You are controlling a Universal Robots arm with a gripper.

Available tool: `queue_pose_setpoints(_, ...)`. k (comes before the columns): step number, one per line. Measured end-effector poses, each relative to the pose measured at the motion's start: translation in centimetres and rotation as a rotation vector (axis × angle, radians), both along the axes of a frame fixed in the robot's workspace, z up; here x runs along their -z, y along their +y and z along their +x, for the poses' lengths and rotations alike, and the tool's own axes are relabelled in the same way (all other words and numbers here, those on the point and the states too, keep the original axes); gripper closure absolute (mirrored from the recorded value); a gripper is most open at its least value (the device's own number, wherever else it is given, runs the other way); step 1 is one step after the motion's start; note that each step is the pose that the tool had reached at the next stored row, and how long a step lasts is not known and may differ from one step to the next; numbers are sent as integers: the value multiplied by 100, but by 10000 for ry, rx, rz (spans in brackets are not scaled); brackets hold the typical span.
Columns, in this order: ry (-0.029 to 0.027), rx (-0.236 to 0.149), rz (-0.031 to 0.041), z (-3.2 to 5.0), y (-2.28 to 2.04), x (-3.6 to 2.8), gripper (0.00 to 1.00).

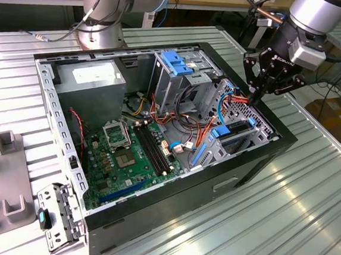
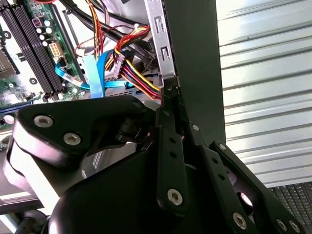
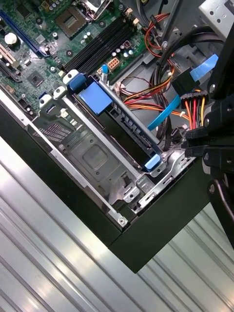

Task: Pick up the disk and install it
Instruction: 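Insert the first disk wire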

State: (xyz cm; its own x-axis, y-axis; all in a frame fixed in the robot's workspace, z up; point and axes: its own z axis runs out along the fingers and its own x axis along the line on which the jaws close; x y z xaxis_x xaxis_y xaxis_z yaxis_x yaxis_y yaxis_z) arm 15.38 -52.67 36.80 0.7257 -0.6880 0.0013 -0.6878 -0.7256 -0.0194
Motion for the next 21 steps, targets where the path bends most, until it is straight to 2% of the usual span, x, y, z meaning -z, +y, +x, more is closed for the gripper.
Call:
queue_pose_setpoints(5, 0, 408, 0, -6, 1, 1, 83)
queue_pose_setpoints(11, 0, 1271, 0, -6, 1, 3, 83)
queue_pose_setpoints(21, 0, 2459, 0, -7, 1, 7, 83)
